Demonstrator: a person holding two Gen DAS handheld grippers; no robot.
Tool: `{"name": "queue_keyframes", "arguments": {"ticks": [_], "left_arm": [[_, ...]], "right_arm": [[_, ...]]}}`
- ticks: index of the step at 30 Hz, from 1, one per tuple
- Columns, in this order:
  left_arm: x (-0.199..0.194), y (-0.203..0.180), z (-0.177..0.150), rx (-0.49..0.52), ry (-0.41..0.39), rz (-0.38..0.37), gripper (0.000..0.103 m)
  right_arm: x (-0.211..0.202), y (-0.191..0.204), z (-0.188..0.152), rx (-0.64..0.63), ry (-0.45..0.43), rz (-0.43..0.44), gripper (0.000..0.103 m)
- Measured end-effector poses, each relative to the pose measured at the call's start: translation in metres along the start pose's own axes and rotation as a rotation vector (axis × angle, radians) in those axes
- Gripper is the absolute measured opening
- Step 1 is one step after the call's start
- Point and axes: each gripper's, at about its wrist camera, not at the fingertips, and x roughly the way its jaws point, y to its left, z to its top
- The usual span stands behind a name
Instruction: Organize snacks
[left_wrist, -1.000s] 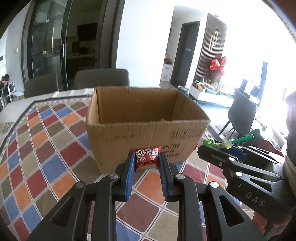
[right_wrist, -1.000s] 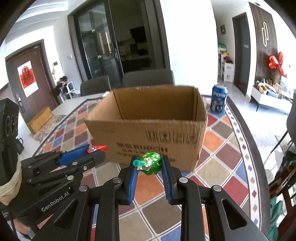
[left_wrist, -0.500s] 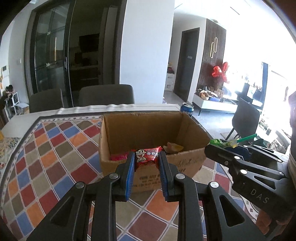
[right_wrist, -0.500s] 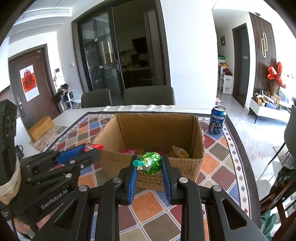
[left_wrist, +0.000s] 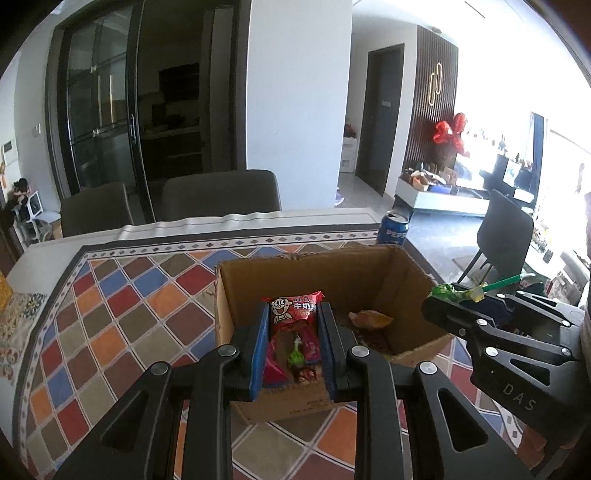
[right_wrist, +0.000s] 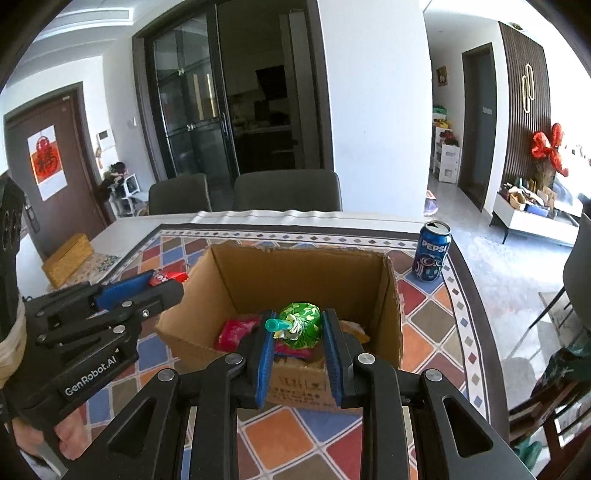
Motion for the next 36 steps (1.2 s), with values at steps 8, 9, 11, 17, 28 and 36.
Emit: {"name": "queue_keyframes", "arguments": {"ticks": [8, 9, 11, 17, 28, 36], "left_arm": [[0.022, 0.004, 0.009, 0.001, 0.04, 0.02, 0.027], [0.023, 0.004, 0.011, -0.001, 0.045, 0.021, 0.029], [0.025, 0.004, 0.012, 0.0, 0.053, 0.034, 0.041], [0.019, 0.006, 0.007, 0.002, 0.037, 0.06, 0.043], [-0.031, -0.005, -0.014, 0.021, -0.036, 0.052, 0.063], [-0.07, -0.015, -0.038, 0.037, -0.1, 0.093, 0.075]], "right_arm": [[0.022, -0.007, 0.011, 0.006, 0.037, -0.014, 0.026], [0.025, -0.007, 0.012, 0.008, 0.044, -0.015, 0.026], [0.03, -0.009, 0.013, 0.015, 0.054, -0.017, 0.026], [0.028, -0.01, 0.011, 0.024, 0.05, -0.074, 0.047], [-0.014, -0.009, -0.007, 0.039, -0.012, -0.091, 0.057], [-0.056, -0.003, -0.032, 0.032, -0.072, -0.105, 0.069]]}}
